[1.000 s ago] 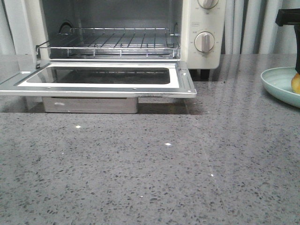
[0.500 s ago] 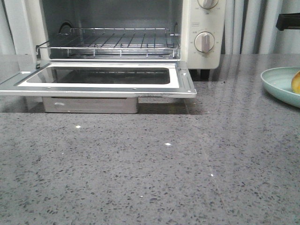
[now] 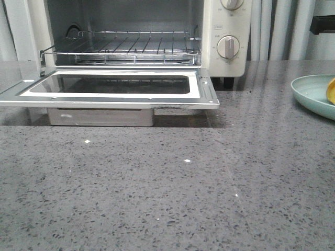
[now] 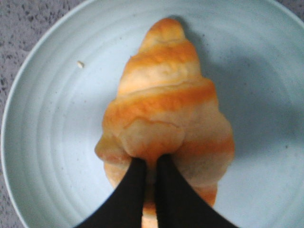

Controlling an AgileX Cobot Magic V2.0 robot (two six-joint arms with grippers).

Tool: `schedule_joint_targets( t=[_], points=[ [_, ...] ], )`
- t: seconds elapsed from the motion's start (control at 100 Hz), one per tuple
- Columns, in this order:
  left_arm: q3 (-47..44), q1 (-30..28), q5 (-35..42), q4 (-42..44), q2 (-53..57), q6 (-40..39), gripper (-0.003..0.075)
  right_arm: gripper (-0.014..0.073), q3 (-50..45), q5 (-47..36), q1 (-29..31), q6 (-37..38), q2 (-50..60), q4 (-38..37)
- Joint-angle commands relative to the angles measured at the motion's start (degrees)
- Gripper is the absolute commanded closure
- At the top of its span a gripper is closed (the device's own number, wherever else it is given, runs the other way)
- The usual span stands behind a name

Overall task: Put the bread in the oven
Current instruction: 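Lift the croissant with the right gripper and carry it toward the open oven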

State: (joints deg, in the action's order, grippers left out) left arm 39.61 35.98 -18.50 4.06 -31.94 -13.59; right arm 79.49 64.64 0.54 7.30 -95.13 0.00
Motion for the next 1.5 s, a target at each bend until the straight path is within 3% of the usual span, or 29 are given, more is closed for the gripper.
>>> schedule_joint_targets(
  t=[0.0, 0.31, 0.83, 1.14, 1.49],
  points=[
    [1.60, -0.09, 3.99, 0.10, -0.07, -0.11, 0.0742, 0.0660, 3.22, 3.79, -0.06, -1.52, 1.83, 0.00],
    [1.60, -0.09, 4.09, 0.10, 0.40, -0.11, 0.0742, 0.0661, 14.08, 10.61, -5.84, -6.01, 7.17, 0.00],
    [1.60, -0.09, 3.98, -0.36, 2.84, -0.11, 0.0742, 0.0661, 16.42, 10.61, -28.41, -7.30, 13.93, 0.00],
    [1.60, -0.09, 3.98, -0.36, 3.33, -0.11, 0.0742, 0.0661, 18.21, 10.61, -36.64, -9.51, 9.29, -0.58],
    [1.60, -0.09, 3.98, -0.36, 3.33, -0.11, 0.0742, 0.0661, 29.80, 10.61, -41.34, -12.18, -1.04, -5.65]
  ],
)
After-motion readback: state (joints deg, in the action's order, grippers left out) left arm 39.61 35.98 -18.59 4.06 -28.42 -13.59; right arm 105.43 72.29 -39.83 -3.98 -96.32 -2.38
